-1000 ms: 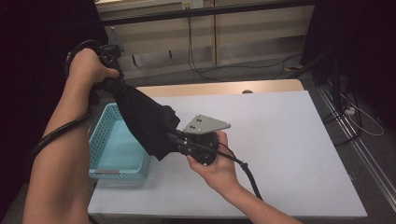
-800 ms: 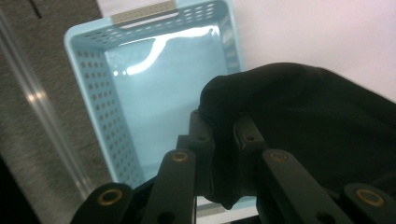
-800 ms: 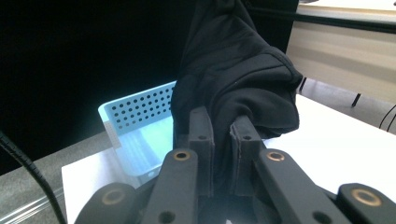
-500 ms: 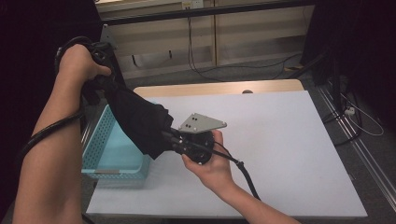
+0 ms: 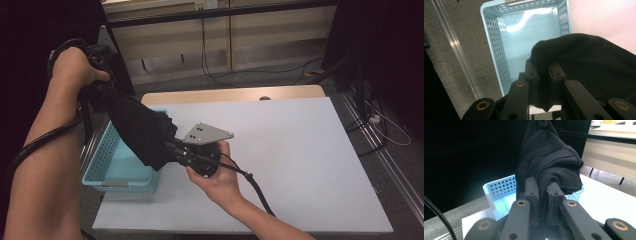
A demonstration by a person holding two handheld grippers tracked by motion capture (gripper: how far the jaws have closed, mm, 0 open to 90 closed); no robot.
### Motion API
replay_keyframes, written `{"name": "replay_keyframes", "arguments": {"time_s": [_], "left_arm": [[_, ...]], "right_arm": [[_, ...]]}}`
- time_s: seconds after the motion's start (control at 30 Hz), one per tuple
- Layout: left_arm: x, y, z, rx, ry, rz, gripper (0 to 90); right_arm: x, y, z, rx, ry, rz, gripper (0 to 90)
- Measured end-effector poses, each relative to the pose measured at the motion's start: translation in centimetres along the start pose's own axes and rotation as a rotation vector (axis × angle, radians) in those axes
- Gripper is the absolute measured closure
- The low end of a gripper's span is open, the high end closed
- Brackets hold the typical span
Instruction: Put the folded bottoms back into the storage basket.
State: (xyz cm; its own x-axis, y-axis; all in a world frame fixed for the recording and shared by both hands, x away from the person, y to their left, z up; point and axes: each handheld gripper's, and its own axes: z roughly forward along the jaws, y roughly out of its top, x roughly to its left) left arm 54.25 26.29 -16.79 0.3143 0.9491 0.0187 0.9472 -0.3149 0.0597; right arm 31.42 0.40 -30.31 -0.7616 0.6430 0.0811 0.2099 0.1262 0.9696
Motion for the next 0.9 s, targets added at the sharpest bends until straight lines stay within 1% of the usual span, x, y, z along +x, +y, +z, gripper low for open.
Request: {"name": "replay_keyframes", "arguments": {"time_s": [0.1,0.37,0.6,0.67,0.9], "left_arm": [[0.6,-0.2,0.3,0.002,-0.005,-0.008,81.0],[2.1,-0.9,0.6,-0.004,-0.001,-0.022,81.0],[3.2,-1.3,1.4,-0.006,-0.002,-0.035,81.0],[3.5,-1.4,1.6,-0.007,-0.003,-0.044,81.0],[4.1,-1.4,1.9,-0.011,0.004,-0.039,81.0]], "right_arm": [[0.2,-0.2,0.4,0.005,0.007,0.001,81.9],[0.9,-0.8,2.1,0.015,0.039,0.012,81.8],[1.5,-1.2,3.3,0.021,0.062,0.014,81.8],[1.6,-1.4,3.6,0.023,0.064,0.017,81.8],[2.1,-1.9,4.6,0.029,0.076,0.013,81.7]]}}
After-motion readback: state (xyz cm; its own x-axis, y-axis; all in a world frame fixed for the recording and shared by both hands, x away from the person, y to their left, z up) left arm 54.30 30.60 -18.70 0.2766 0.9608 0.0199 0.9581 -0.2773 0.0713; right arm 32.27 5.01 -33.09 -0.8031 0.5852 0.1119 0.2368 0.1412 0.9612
